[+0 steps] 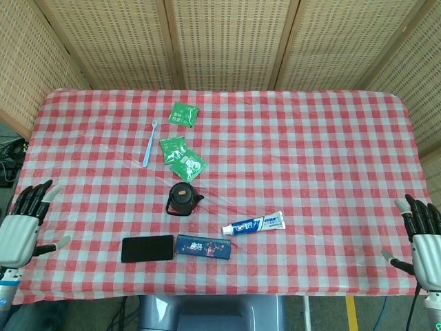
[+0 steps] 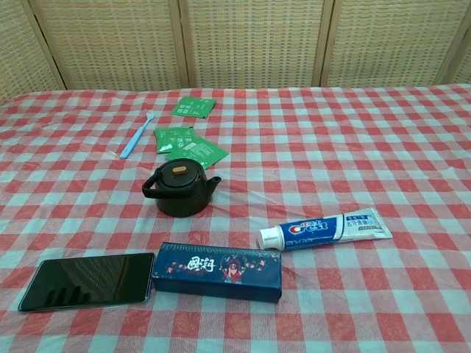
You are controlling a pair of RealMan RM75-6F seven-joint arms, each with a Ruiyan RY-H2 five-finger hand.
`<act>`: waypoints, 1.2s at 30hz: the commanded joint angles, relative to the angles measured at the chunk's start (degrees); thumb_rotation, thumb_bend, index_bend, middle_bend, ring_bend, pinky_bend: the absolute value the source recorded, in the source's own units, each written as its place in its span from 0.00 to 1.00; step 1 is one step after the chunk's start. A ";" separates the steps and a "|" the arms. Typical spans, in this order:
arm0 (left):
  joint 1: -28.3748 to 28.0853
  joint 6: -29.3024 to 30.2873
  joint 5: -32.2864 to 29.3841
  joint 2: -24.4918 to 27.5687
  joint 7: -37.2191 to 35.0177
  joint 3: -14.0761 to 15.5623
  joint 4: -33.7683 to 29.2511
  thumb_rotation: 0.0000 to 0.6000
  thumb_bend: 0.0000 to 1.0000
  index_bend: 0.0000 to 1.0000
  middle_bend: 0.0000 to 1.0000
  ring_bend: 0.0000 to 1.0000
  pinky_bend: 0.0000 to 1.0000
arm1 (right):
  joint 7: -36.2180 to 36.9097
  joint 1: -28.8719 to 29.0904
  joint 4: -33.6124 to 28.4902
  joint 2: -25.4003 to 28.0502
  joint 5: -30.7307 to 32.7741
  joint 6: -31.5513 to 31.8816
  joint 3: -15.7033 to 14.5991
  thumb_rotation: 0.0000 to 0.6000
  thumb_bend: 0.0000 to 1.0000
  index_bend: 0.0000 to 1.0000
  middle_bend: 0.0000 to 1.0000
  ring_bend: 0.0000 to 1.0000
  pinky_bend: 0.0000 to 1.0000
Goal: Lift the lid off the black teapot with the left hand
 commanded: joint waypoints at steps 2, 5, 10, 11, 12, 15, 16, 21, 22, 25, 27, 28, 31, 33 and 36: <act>-9.97 -12.80 -7.22 -2.89 9.39 -6.08 -6.37 1.00 0.03 0.19 0.00 0.00 0.00 | 0.02 0.35 0.24 -0.02 1.56 -0.83 0.66 1.00 0.00 0.06 0.00 0.00 0.00; -15.78 -19.58 -13.97 -5.69 15.41 -9.48 -7.83 1.00 0.15 0.32 0.00 0.00 0.00 | 0.33 0.51 0.56 0.04 2.95 -1.41 1.17 1.00 0.00 0.06 0.00 0.00 0.00; -23.30 -25.68 -24.39 -11.61 23.88 -13.14 -6.36 1.00 0.25 0.39 0.00 0.00 0.00 | 1.19 0.74 1.05 0.21 4.59 -2.38 1.67 1.00 0.00 0.06 0.00 0.00 0.00; -24.84 -26.34 -27.03 -13.11 25.92 -13.77 -5.54 1.00 0.25 0.39 0.00 0.00 0.00 | 1.48 0.79 1.14 0.27 4.79 -2.61 1.71 1.00 0.00 0.06 0.00 0.00 0.00; -26.26 -26.75 -29.48 -14.55 27.81 -14.28 -4.81 1.00 0.26 0.40 0.00 0.00 0.00 | 1.74 0.86 1.24 0.31 4.94 -2.80 1.76 1.00 0.00 0.06 0.00 0.00 0.00; -30.03 -27.35 -36.38 -18.74 31.87 -15.53 -2.99 1.00 0.26 0.40 0.00 0.00 0.00 | 2.38 0.94 1.58 0.42 5.45 -3.23 1.87 1.00 0.00 0.06 0.00 0.00 0.00; -31.11 -27.24 -38.25 -19.88 33.16 -15.75 -2.44 1.00 0.27 0.40 0.00 0.00 0.00 | 2.60 0.96 1.67 0.45 5.57 -3.34 1.90 1.00 0.00 0.06 0.00 0.00 0.00; -36.04 -25.85 -47.15 -24.84 38.75 -16.15 -0.46 1.00 0.28 0.41 0.00 0.00 0.00 | 3.91 1.05 2.09 0.76 6.08 -3.81 2.08 1.00 0.00 0.06 0.00 0.00 0.00; -36.70 -25.52 -48.28 -25.45 39.49 -16.14 -0.08 1.00 0.30 0.41 0.00 0.00 0.00 | 4.08 1.08 2.15 0.80 6.14 -3.87 2.11 1.00 0.00 0.06 0.00 0.00 0.00; -38.63 -24.67 -52.29 -27.13 41.33 -16.17 1.12 1.00 0.35 0.42 0.00 0.00 0.00 | 4.49 1.15 2.26 0.90 6.23 -4.10 2.13 1.00 0.00 0.06 0.00 0.00 0.00; -39.65 -24.57 -54.47 -27.83 42.04 -16.25 1.79 1.00 0.34 0.41 0.00 0.00 0.00 | 4.84 1.17 2.26 0.99 6.27 -4.23 2.12 1.00 0.00 0.06 0.00 0.00 0.00; -40.13 -24.53 -55.26 -28.13 42.29 -16.28 2.16 1.00 0.34 0.41 0.00 0.00 0.00 | 5.07 1.18 2.24 1.07 6.27 -4.30 2.11 1.00 0.00 0.06 0.00 0.00 0.00; -41.54 -24.20 -57.32 -29.09 42.84 -16.29 3.50 1.00 0.34 0.41 0.00 0.00 0.00 | 5.56 1.20 2.36 1.25 6.44 -4.41 2.20 1.00 0.00 0.06 0.00 0.00 0.00; -42.19 -23.91 -58.26 -29.51 42.81 -16.25 4.34 1.00 0.34 0.42 0.00 0.00 0.00 | 5.85 1.26 2.48 1.30 6.64 -4.63 2.25 1.00 0.00 0.06 0.00 0.00 0.00; -42.79 -23.60 -59.28 -29.79 43.03 -15.84 5.31 1.00 0.34 0.42 0.00 0.00 0.00 | 6.04 1.39 2.65 1.33 6.89 -5.00 2.29 1.00 0.00 0.06 0.00 0.00 0.00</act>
